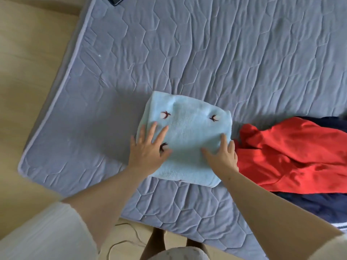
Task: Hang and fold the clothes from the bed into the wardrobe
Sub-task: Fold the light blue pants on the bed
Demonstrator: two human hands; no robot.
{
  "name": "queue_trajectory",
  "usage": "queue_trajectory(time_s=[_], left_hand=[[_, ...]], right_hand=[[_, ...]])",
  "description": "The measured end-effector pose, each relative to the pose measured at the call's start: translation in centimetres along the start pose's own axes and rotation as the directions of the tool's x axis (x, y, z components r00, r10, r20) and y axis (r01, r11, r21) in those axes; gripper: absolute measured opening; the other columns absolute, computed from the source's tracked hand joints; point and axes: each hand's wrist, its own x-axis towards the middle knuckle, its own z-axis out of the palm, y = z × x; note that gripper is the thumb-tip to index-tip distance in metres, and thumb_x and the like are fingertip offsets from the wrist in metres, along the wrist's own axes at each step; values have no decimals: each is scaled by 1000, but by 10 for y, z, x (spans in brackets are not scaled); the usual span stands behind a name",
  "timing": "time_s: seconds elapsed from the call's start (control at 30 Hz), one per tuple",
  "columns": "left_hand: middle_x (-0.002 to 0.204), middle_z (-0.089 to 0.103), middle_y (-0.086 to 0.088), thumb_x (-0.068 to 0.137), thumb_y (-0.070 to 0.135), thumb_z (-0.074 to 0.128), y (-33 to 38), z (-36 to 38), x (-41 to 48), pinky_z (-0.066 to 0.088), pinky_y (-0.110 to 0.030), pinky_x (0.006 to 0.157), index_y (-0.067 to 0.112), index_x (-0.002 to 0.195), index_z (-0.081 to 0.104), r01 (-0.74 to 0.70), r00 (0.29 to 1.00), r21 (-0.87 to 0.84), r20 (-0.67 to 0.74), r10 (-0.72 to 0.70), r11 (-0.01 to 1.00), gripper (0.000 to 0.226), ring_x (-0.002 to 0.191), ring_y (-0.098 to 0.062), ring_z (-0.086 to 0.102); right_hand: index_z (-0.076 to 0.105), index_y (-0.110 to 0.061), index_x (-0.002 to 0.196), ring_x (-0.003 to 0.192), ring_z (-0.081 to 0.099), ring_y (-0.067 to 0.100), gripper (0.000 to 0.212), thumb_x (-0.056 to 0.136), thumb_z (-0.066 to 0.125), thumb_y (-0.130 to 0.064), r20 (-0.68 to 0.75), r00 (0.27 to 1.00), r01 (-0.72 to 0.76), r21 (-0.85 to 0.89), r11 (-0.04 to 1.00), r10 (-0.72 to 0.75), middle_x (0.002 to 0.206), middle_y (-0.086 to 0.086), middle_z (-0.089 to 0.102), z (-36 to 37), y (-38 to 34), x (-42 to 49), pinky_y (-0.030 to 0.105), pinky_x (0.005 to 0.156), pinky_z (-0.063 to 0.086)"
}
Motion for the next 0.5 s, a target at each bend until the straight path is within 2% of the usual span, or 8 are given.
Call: queue_trajectory(time_s=[0.07, 0.13, 0.2, 0.27, 0.3, 0.4, 0.43, 0.5], left_hand=[[154, -20, 13, 84, 68, 37, -6, 19, 10, 9, -53, 112, 45, 144, -5, 108, 993, -178, 65, -98, 978, 77, 143, -25, -9], [152, -21, 15, 78, 71, 43, -15, 36, 20, 12, -49, 114, 50, 142, -3, 159, 986, -323, 106, -131, 933, 82, 143, -23, -9], [153, -19, 15, 76, 67, 53, -26, 51, 27, 14, -46, 116, 51, 142, 3, 152, 988, -454, 105, -117, 878, 85, 144, -20, -6], [154, -13, 11, 72, 65, 61, -35, 65, 33, 14, -44, 116, 52, 141, 10, 132, 991, -579, 56, -122, 804, 87, 143, -20, 2], [154, -11, 9, 70, 66, 61, -39, 71, 36, 15, -46, 116, 56, 139, 10, 139, 989, -607, 41, -145, 782, 86, 143, -21, 6], [154, -12, 6, 67, 73, 54, -44, 83, 43, 14, -50, 113, 66, 132, 3, 186, 980, -529, 40, -194, 828, 83, 142, -24, 7], [154, -13, 5, 64, 76, 53, -45, 84, 44, 13, -47, 113, 67, 132, 2, 196, 979, -546, 68, -190, 815, 85, 142, -24, 7], [154, -9, 6, 60, 77, 59, -46, 82, 44, 15, -35, 111, 67, 131, 5, 229, 973, -660, 163, -161, 715, 91, 141, -21, 11]], right_hand=[[3, -44, 145, 142, 12, 28, 86, 80, 57, -59, -5, 1000, -5, 46, 999, 6, 157, -7, -2, 14, 15, 13, 46, 110, 21], [5, -47, 145, 141, 17, 24, 89, 76, 60, -60, 10, 999, 39, 140, 989, -41, 156, -9, -1, 27, 28, 26, 39, 109, 23], [10, -46, 145, 137, 22, 11, 89, 75, 65, -55, 12, 993, 109, 279, 954, -116, 154, -10, 8, 38, 39, 34, 24, 105, 21], [16, -43, 145, 127, 23, -3, 88, 76, 69, -48, -20, 987, 157, 386, 909, -162, 151, -11, 16, 48, 48, 40, 18, 101, 18], [18, -41, 145, 124, 23, -4, 87, 76, 70, -45, -36, 985, 167, 430, 887, -168, 150, -10, 19, 54, 52, 42, 18, 102, 18], [25, -40, 144, 130, 26, 2, 81, 77, 70, -40, -19, 989, 132, 560, 818, -146, 148, -8, 22, 64, 58, 49, 23, 108, 21], [25, -41, 143, 132, 27, 5, 79, 77, 69, -40, 11, 990, 104, 598, 795, -137, 148, -9, 22, 65, 59, 49, 25, 110, 23], [26, -45, 142, 131, 36, 7, 82, 74, 71, -40, 100, 987, 25, 678, 734, -126, 148, -12, 26, 62, 61, 46, 31, 108, 33]])
